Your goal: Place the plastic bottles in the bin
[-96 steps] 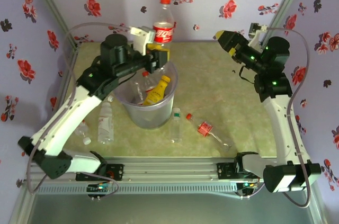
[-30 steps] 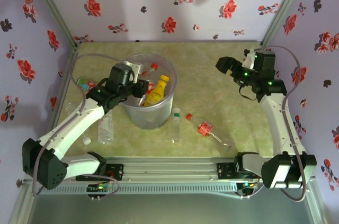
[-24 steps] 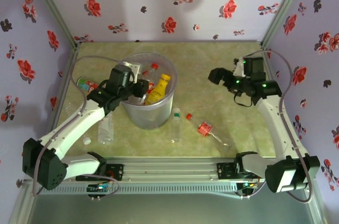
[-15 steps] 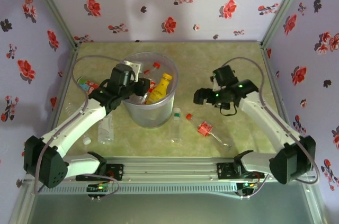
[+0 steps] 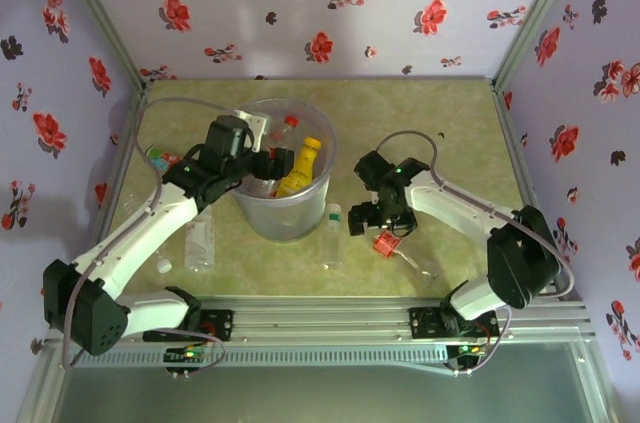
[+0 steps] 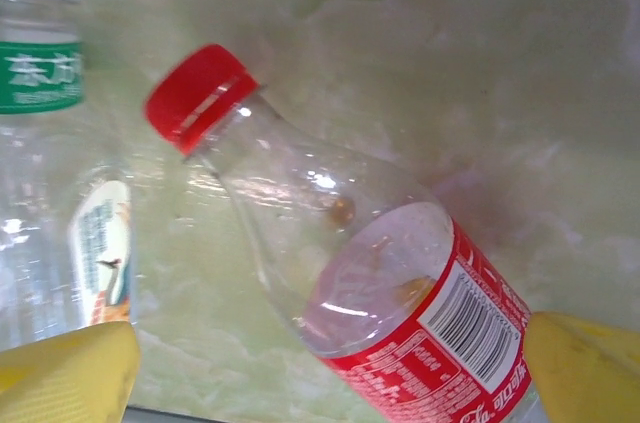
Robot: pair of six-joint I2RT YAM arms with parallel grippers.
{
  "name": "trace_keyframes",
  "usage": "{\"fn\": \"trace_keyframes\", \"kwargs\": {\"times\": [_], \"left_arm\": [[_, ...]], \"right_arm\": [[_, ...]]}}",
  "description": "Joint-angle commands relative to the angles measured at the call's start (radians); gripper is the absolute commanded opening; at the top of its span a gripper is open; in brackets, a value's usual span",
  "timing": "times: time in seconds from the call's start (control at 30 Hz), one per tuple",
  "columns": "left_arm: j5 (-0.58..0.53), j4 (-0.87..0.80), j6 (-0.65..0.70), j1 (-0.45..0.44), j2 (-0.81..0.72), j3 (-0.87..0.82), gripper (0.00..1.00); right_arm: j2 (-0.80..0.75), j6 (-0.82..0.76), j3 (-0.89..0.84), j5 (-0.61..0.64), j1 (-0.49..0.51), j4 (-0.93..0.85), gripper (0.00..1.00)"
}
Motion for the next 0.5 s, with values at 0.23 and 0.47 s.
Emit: {"fn": "trace_keyframes", "kwargs": {"times": [0.23, 0.47], "left_arm": [[0.019, 0.004, 0.018, 0.009, -0.095, 0.103, 0.92], [0.022, 0.016, 0.021, 0.009, -0.103, 0.111, 0.92]], "right_arm": [[0.121, 0.02, -0.052, 0.059, 0.003, 0.052, 0.98], [0.161, 0.029, -0.058, 0.119, -0.001, 0.043, 0.88]]}}
